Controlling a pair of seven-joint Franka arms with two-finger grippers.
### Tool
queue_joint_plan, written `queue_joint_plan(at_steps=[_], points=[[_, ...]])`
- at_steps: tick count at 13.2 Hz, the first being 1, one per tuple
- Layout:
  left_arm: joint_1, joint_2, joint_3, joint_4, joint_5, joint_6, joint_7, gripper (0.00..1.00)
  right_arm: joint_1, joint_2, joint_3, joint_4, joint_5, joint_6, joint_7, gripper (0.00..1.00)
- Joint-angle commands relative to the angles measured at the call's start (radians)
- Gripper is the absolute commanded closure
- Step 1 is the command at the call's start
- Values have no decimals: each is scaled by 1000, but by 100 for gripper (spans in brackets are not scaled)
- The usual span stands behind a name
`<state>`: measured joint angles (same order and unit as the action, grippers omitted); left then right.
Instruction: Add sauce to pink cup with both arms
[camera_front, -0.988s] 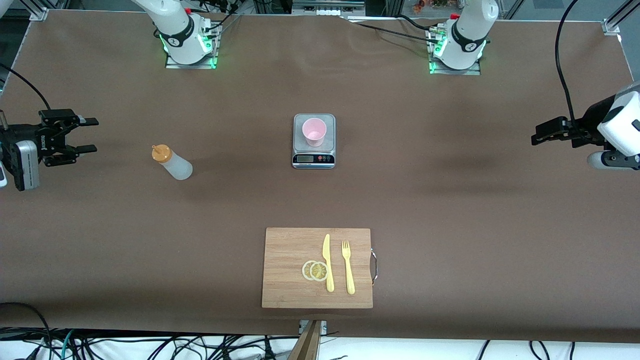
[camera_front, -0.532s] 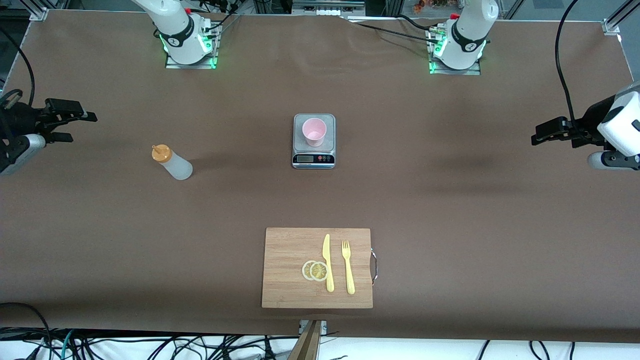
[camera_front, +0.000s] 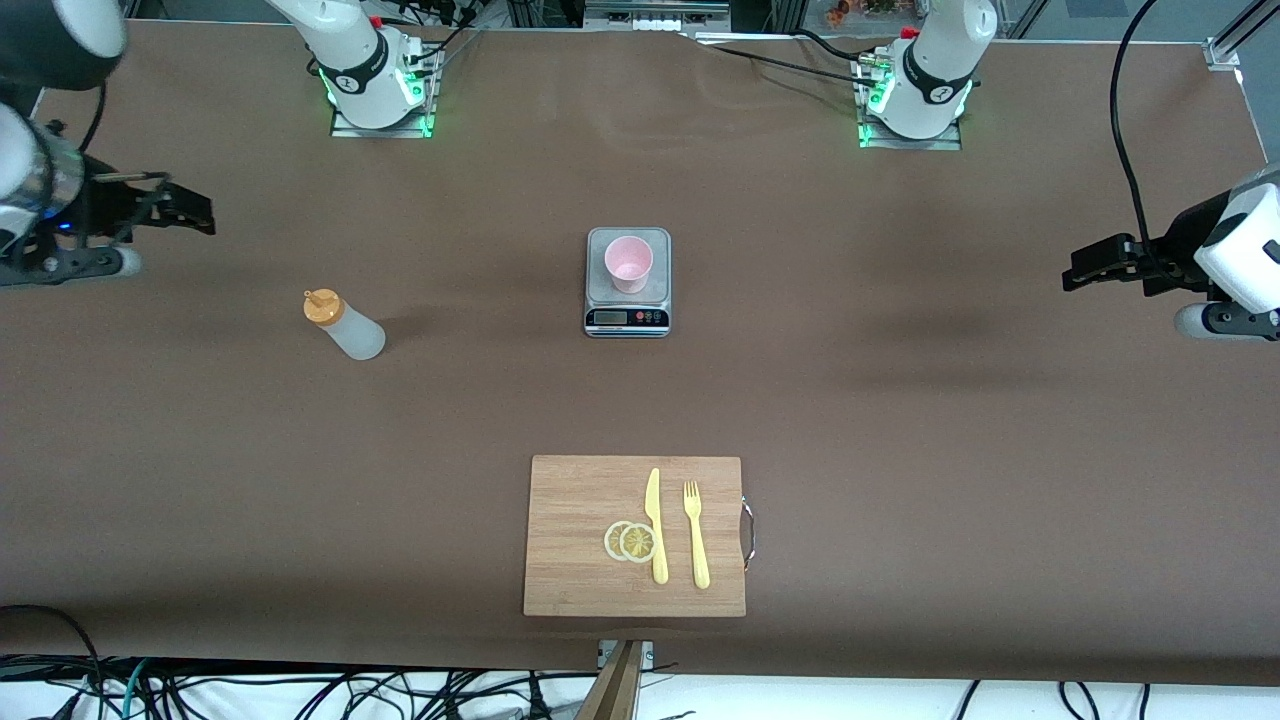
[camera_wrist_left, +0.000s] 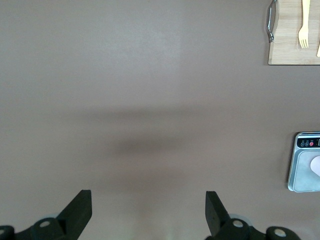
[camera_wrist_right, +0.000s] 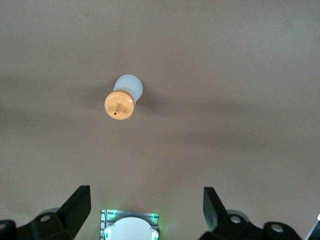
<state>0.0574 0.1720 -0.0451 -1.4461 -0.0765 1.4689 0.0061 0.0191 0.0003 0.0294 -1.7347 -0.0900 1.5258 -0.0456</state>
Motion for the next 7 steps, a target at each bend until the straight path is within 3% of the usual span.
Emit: queue_joint_plan(at_steps=[1,3,7], points=[[4,14,-4,32,14,-15,18,0,-70,-52,9,-42,62,54,29,1],[4,14,-4,32,14,-15,18,0,-73,-55,-29,-2,111,69,30,1],[4,14,-4,32,14,-15,18,0,-70,-46,-31,18,119,88,15,1]])
